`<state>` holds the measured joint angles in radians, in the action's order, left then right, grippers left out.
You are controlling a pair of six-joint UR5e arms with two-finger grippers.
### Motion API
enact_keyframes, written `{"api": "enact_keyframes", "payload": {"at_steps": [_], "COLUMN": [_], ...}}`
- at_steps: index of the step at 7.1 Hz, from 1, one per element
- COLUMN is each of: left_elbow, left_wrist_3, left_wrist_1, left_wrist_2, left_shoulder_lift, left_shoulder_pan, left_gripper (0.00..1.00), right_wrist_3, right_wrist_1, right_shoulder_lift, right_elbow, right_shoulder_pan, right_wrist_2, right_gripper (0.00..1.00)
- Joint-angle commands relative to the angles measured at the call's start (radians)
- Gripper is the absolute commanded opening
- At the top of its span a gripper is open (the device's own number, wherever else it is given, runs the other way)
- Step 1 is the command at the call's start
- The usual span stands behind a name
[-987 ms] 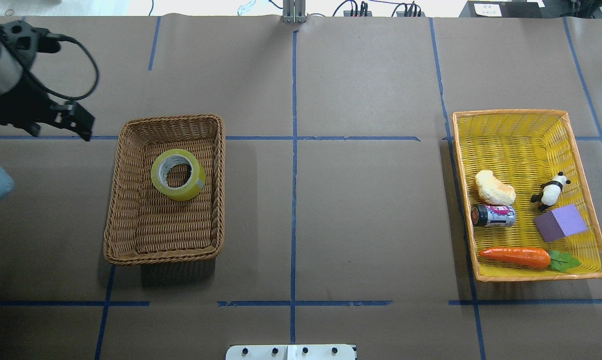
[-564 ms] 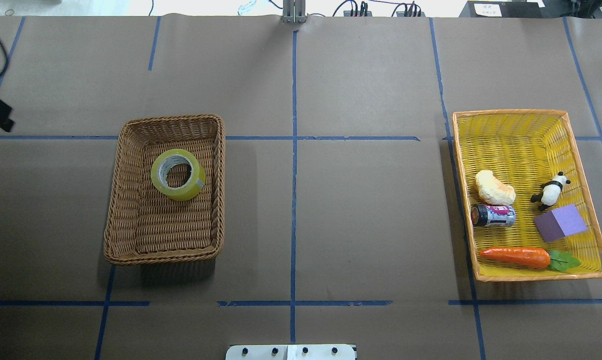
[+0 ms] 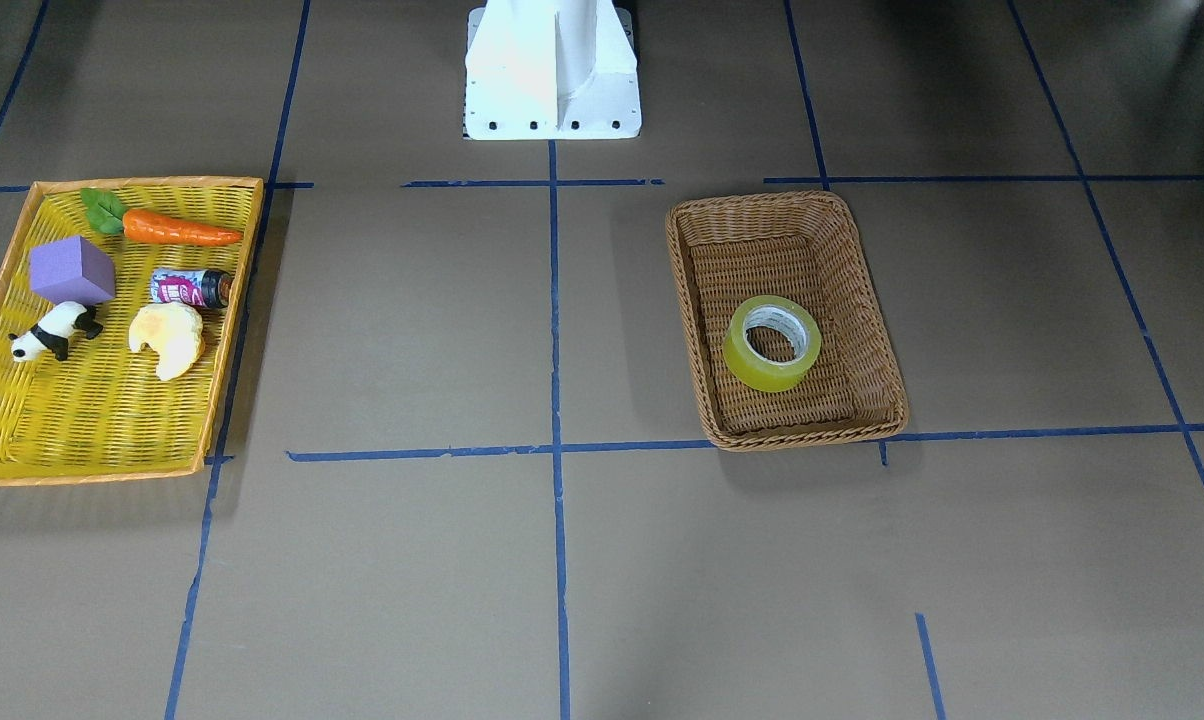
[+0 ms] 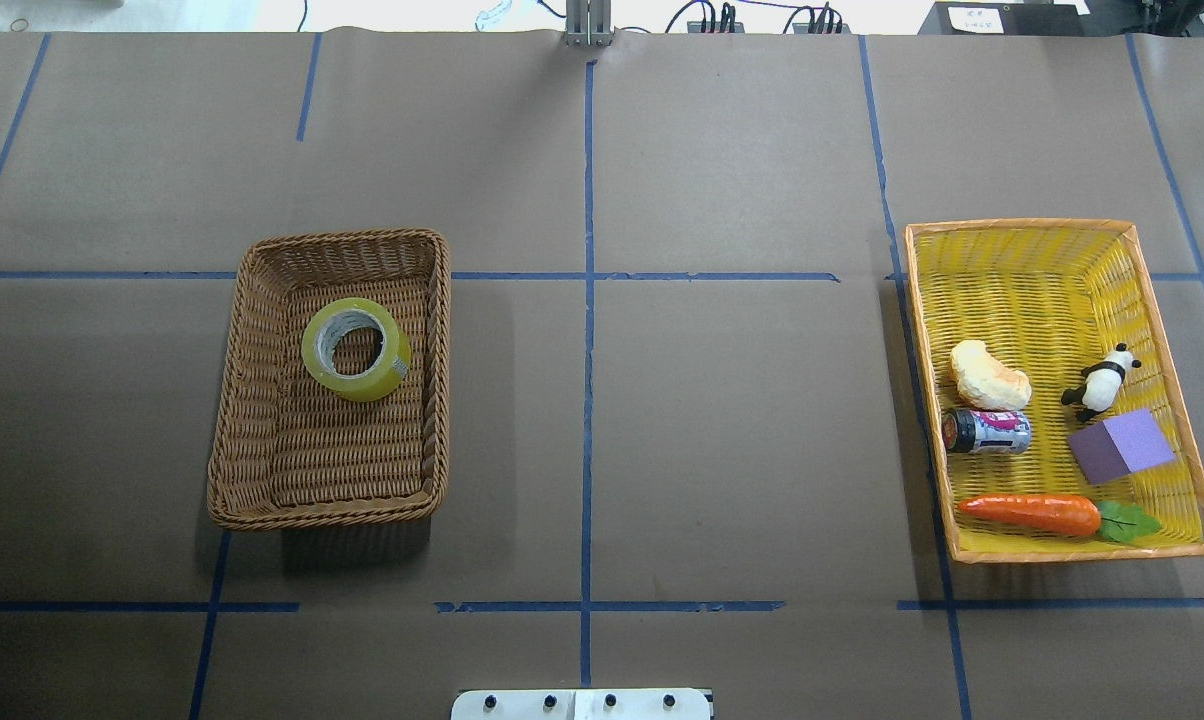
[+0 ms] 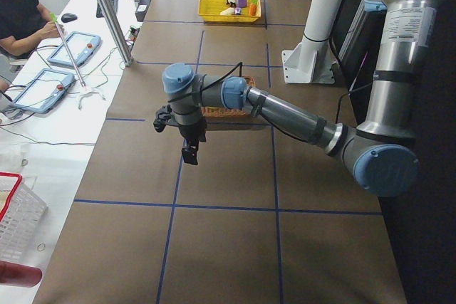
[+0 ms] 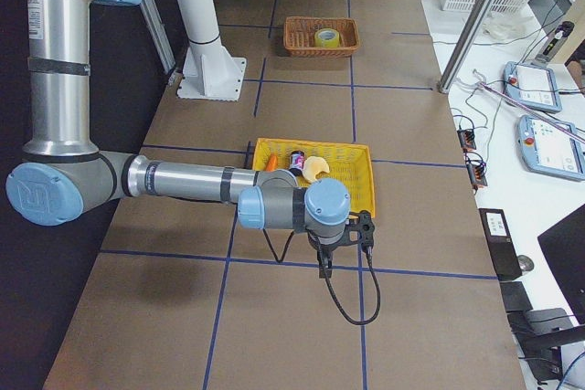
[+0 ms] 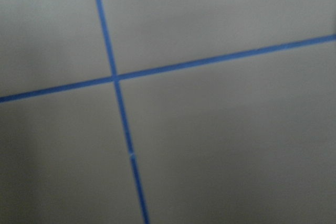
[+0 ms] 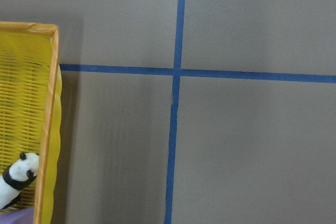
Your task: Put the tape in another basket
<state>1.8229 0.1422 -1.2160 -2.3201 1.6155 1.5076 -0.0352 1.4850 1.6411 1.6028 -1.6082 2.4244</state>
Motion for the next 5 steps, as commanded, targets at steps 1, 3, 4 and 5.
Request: {"api": "enact_keyframes", "payload": {"at_steps": [1, 3, 4, 5], "left_elbow": [-0.066, -0.137, -0.167, -0.206], "left_wrist_3": [0.027, 0.025, 0.023, 0.022], "left_wrist_1": [-0.084, -0.161, -0.203, -0.226], "left_wrist_2": [-0.021, -0.022, -0.022, -0.031], "left_shoulder_lift": [-0.084, -0.098, -0.098, -0.091], "left_shoulder_pan": [0.048, 0.052, 0.056, 0.057], "left_gripper": [1.00, 1.00, 1.00, 1.00], "right_wrist_3": [-0.002, -0.003, -0.003, -0.003], "right_wrist_1": [-0.002, -0.002, -0.002, -0.002], "right_shoulder_lift": [0.000, -0.004, -0.004, -0.004], "right_elbow": [-0.001, -0.003, -0.003, -0.003], "right_shoulder_pan": [0.001, 0.001, 0.001, 0.001], "right_wrist_2": [-0.001, -0.007, -0.007, -0.007], "right_gripper": [1.00, 1.00, 1.00, 1.00]}}
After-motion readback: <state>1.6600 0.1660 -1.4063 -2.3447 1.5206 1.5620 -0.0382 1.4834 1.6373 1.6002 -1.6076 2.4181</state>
